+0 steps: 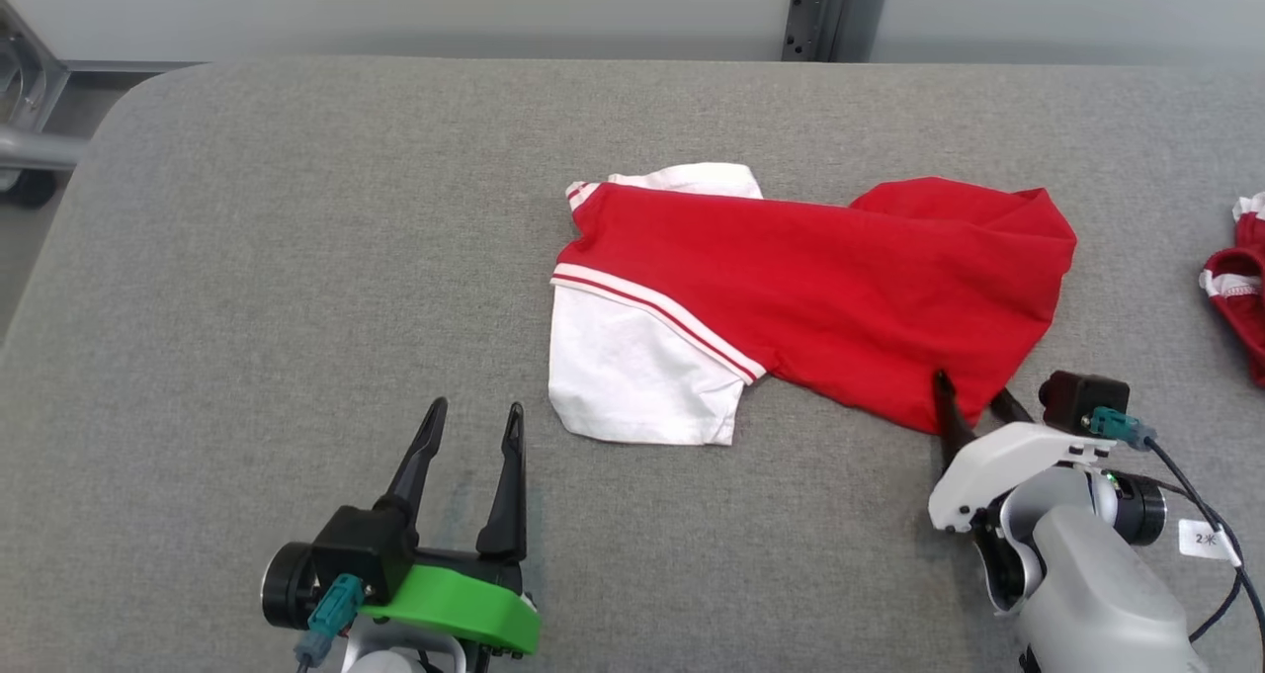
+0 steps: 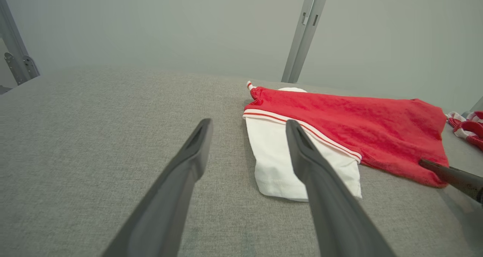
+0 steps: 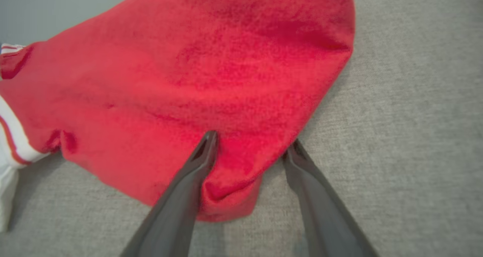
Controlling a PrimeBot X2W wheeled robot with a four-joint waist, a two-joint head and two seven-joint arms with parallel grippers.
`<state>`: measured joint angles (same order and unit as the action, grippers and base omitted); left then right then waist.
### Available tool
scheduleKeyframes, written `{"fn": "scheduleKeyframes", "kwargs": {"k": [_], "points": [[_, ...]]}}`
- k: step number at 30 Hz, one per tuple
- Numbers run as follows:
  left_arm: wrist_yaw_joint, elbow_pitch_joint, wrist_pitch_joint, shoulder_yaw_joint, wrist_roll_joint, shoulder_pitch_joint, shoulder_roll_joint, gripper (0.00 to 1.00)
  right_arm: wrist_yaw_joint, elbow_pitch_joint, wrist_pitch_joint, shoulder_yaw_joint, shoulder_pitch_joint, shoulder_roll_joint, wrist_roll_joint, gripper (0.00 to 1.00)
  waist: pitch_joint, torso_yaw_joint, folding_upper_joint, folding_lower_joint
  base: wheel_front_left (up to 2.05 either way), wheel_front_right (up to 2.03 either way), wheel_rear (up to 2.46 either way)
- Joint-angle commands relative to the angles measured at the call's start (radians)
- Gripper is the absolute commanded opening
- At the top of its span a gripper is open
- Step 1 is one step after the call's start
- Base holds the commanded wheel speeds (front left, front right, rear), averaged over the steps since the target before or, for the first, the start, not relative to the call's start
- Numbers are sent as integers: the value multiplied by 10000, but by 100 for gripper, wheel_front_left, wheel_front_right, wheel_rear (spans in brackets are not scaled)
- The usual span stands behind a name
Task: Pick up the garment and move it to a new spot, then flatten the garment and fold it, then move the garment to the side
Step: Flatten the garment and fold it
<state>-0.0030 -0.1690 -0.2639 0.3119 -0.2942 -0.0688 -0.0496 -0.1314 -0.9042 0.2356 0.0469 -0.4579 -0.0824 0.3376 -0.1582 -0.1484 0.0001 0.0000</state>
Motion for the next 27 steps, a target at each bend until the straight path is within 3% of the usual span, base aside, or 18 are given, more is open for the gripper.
{"fn": "scheduleKeyframes", "kwargs": {"k": [1, 13, 20, 27], "points": [[60, 14, -3, -12, 21, -105, -18, 100, 15, -75, 75, -46, -166, 37, 150, 0, -97, -149, -1, 0, 0, 0, 0], [116, 66, -3, 142, -192, -169, -18, 100, 15, 1479, 300, 810, -1838, 90, -809, 0, -281, -593, -1, 0, 0, 0, 0], [207, 40, -5, 449, -439, -321, -18, 100, 15, 589, -177, 1699, -3362, 201, -1269, 0, -551, -1274, -1, 0, 0, 0, 0], [280, -6, -5, 734, -595, -416, -17, 100, 15, -706, -559, 2996, -4209, 286, -951, 0, -764, -1908, -1, 0, 0, 0, 0]]}}
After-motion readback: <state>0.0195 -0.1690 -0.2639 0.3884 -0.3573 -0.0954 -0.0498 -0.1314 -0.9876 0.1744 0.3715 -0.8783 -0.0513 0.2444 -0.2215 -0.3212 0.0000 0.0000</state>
